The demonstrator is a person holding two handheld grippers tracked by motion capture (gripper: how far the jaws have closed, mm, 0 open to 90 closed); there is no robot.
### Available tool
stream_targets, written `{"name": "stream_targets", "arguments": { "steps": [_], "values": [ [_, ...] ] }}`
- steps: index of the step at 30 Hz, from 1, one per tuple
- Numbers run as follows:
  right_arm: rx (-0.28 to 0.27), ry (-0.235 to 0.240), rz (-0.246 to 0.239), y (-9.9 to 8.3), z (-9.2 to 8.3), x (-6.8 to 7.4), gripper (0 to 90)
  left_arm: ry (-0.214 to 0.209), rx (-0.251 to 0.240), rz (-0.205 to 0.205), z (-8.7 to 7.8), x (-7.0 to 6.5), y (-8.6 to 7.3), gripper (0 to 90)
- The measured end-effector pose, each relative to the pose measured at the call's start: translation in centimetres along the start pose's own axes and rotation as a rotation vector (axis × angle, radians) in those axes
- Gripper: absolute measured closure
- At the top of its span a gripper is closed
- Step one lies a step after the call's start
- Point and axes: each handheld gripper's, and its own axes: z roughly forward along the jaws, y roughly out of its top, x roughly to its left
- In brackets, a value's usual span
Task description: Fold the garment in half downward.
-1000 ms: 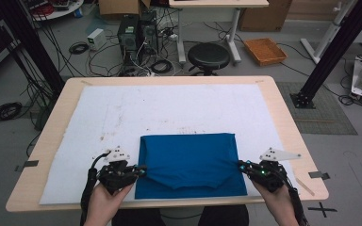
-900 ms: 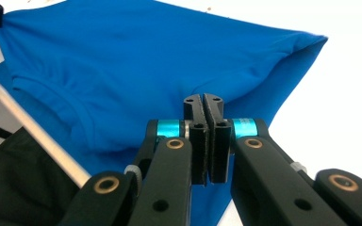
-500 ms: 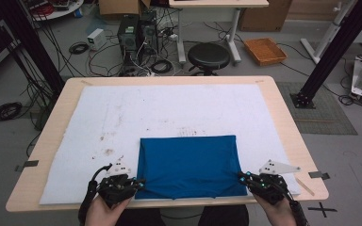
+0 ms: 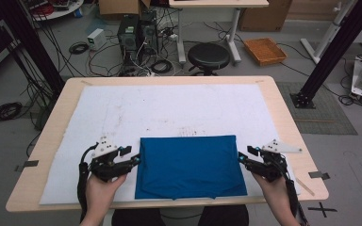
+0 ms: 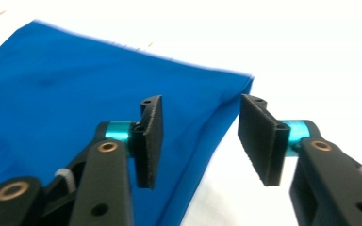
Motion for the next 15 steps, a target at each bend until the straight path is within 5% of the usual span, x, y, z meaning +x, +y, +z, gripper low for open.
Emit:
{"name": "stream_targets", "arguments": {
  "steps": [9,13,15],
  "values": [
    [-0.013,-0.064,0.031,2.2,4.3,-1.6,49.5,0.032,-0.107,-0.003,4.5,3.2,0.8,52.1],
    [0.013,-0.082,0.044,2.6,6.1,-2.0,49.6,0.056,-0.114,0.047,5.7,3.4,0.8,51.9],
    [0.026,-0.094,0.052,2.6,6.7,-2.2,49.5,0.054,-0.085,0.020,6.2,3.6,0.9,51.8]
  ]
}}
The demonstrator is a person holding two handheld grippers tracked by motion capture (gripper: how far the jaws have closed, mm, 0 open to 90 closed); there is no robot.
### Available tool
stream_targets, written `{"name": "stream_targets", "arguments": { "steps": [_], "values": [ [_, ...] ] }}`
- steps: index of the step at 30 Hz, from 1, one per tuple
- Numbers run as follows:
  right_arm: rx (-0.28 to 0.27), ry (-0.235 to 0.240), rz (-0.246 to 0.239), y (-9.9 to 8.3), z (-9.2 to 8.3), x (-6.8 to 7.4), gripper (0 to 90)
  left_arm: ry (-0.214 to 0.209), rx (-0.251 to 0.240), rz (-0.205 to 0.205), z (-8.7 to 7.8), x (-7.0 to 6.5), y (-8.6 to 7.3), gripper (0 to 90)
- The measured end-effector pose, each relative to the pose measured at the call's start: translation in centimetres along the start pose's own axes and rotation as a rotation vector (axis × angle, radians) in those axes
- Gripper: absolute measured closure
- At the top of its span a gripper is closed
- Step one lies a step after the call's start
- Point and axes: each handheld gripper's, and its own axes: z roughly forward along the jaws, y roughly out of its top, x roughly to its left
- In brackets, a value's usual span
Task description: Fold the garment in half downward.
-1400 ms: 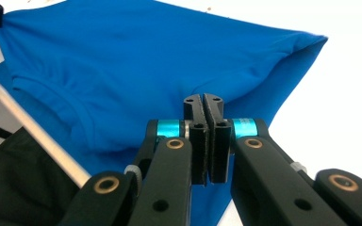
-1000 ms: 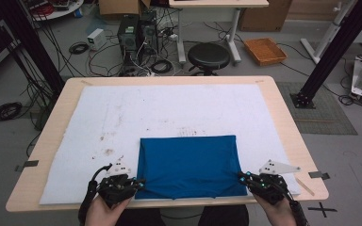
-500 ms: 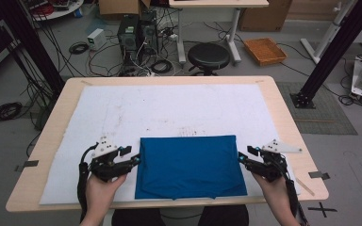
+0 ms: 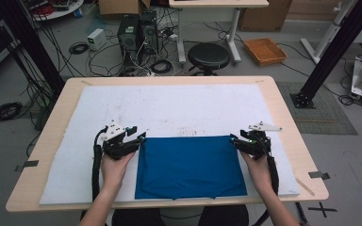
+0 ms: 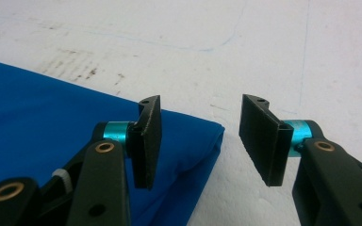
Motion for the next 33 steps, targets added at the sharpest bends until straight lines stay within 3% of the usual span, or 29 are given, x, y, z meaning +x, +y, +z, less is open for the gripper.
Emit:
{"name": "stream_targets", "arguments": {
  "steps": [2,8,10,12,17,19,20,26,29,33],
  "values": [
    [0.014,-0.005,0.019,0.1,0.6,-0.3,49.4,0.009,0.025,-0.038,0.5,0.2,0.0,48.8],
    [0.053,-0.028,0.074,0.1,1.6,-1.2,47.4,0.057,0.125,-0.102,1.7,0.9,0.3,38.9],
    [0.068,-0.034,0.075,0.1,1.9,-1.2,50.6,0.062,0.140,-0.118,1.9,1.0,0.3,38.1],
    [0.072,-0.041,0.060,0.1,2.1,-1.2,52.7,0.061,0.153,-0.103,2.0,0.9,0.3,38.2],
    [0.109,-0.038,0.071,0.0,2.9,-1.2,56.4,0.057,0.223,-0.113,2.3,0.8,0.1,51.1],
    [0.139,-0.035,0.071,-0.1,3.2,-1.2,56.7,0.069,0.276,-0.181,2.5,0.9,-0.1,56.1],
    [0.134,-0.042,0.058,-0.2,3.2,-1.1,58.0,0.065,0.291,-0.191,2.6,1.0,-0.2,56.5],
    [0.134,-0.034,0.007,-0.4,3.1,-0.8,72.2,0.067,0.307,-0.118,2.5,0.3,-0.4,69.4],
    [0.132,-0.022,-0.029,-0.4,3.0,-0.4,82.0,0.059,0.307,-0.106,2.6,0.0,-0.5,80.6],
    [0.133,-0.029,-0.054,-0.4,3.0,0.0,86.0,0.069,0.298,-0.097,2.6,-0.3,-0.5,85.8]
  ]
}}
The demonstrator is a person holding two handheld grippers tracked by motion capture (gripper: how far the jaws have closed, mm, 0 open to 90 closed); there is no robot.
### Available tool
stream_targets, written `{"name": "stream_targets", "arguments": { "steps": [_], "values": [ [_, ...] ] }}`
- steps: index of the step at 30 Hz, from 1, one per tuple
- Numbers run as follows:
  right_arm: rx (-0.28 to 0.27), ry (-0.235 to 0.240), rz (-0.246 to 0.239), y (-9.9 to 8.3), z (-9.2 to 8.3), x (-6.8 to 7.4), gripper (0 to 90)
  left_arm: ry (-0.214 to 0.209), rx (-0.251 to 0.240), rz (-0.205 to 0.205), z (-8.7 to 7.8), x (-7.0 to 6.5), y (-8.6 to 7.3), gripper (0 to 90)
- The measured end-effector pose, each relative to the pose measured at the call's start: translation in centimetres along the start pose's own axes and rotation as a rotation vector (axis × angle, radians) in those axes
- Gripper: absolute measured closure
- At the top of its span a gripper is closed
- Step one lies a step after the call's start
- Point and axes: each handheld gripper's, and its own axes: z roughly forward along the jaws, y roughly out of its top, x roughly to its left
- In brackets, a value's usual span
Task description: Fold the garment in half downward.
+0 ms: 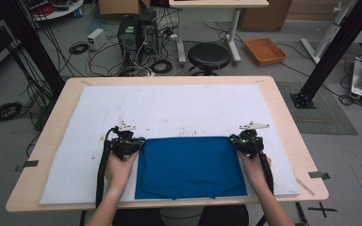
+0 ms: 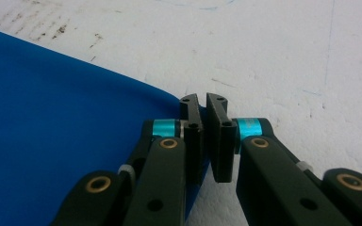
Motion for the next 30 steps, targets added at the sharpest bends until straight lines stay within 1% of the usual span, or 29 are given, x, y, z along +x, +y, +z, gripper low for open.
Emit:
{"name": "stream_targets", "arguments": {
  "steps": [1,2,6,8,9,10,11,12,13,17,20,23,26,27,28,29,30],
  "values": [
    [-0.003,-0.001,-0.002,0.0,0.0,0.0,86.4,0.001,0.003,0.004,0.0,0.0,0.0,86.2],
    [-0.006,0.000,0.006,0.0,-0.1,0.0,86.6,-0.003,-0.004,0.001,0.0,0.1,0.0,86.4],
    [-0.029,0.004,0.022,0.3,-0.1,-0.4,87.1,-0.008,-0.036,-0.032,0.3,0.8,0.5,86.8],
    [-0.040,0.002,0.022,0.7,0.0,-0.6,87.0,-0.002,-0.044,-0.033,0.6,1.0,0.9,86.8],
    [-0.045,0.004,0.023,0.9,0.1,-0.8,87.0,0.000,-0.040,-0.026,0.8,1.2,1.2,86.7],
    [-0.040,0.007,0.030,1.2,0.3,-0.9,87.0,0.004,-0.048,-0.022,1.0,1.3,1.4,86.7],
    [-0.040,0.005,0.028,1.4,0.4,-1.0,87.0,0.017,-0.048,-0.015,1.2,1.4,1.6,86.8],
    [-0.037,0.002,0.033,1.6,0.6,-1.2,87.0,0.022,-0.039,-0.013,1.4,1.6,1.8,86.7],
    [-0.036,0.002,0.036,1.7,0.8,-1.3,87.0,0.023,-0.042,-0.022,1.6,1.7,2.0,86.7],
    [-0.045,0.004,0.028,2.2,1.4,-1.8,87.0,0.022,-0.045,-0.032,2.1,2.1,2.3,86.7],
    [-0.031,-0.002,0.024,2.1,2.1,-2.0,87.0,0.021,-0.049,-0.037,2.2,2.2,2.5,86.6],
    [-0.034,-0.004,0.023,2.1,2.3,-2.1,87.0,0.023,-0.058,-0.038,2.3,2.3,2.5,86.6],
    [-0.039,-0.008,0.013,2.3,2.3,-2.0,86.3,0.020,-0.051,-0.033,2.2,2.3,2.5,86.5],
    [-0.043,-0.006,0.006,2.3,2.3,-2.0,86.1,0.021,-0.058,-0.035,2.2,2.2,2.5,86.2],
    [-0.045,-0.009,-0.002,2.3,2.2,-2.0,85.2,0.021,-0.062,-0.033,2.1,2.2,2.5,85.5],
    [-0.049,-0.011,-0.001,2.3,2.2,-1.9,81.9,0.030,-0.072,-0.037,1.9,2.1,2.6,82.5],
    [-0.059,-0.019,-0.003,2.3,2.1,-1.9,74.6,0.040,-0.079,-0.040,1.7,2.1,2.7,73.5]
  ]
}}
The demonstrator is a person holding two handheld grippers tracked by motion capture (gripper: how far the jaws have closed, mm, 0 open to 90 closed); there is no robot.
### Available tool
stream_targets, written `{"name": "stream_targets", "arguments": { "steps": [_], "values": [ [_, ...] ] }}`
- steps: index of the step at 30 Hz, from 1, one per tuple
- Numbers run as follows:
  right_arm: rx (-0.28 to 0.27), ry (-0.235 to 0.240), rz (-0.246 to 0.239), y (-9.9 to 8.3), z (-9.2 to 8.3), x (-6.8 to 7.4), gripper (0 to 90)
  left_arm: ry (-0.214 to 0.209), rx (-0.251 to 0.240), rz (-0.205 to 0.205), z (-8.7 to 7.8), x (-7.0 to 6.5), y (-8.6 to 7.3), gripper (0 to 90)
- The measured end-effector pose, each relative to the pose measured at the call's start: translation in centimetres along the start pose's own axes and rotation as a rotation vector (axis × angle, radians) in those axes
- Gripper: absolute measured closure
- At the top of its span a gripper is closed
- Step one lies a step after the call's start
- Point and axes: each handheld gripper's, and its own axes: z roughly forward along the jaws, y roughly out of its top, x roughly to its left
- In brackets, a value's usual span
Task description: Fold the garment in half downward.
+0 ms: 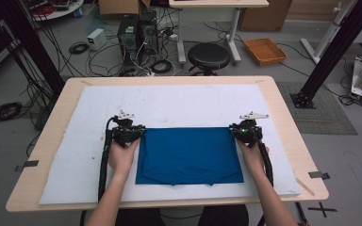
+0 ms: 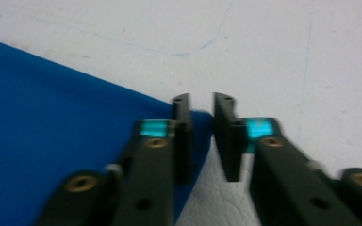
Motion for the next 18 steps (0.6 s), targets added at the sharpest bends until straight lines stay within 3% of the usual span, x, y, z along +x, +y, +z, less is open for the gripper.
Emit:
{"name": "stream_targets", "arguments": {
  "steps": [4,8,14,18],
  "values": [
    [-0.027,0.005,0.000,0.0,-1.0,-0.2,60.6,0.015,-0.032,0.039,-1.3,-0.4,0.3,50.8],
    [-0.084,0.033,0.027,-0.3,-2.8,-0.4,49.4,-0.021,-0.109,0.046,-3.3,-0.9,0.4,38.1],
    [-0.150,0.082,0.042,-1.0,-5.6,-0.2,44.6,-0.074,-0.173,0.098,-5.2,-1.8,0.5,34.5],
    [-0.200,0.090,0.066,-1.1,-7.2,-0.4,40.2,-0.082,-0.202,0.123,-6.0,-2.4,0.5,33.0]
  ]
}}
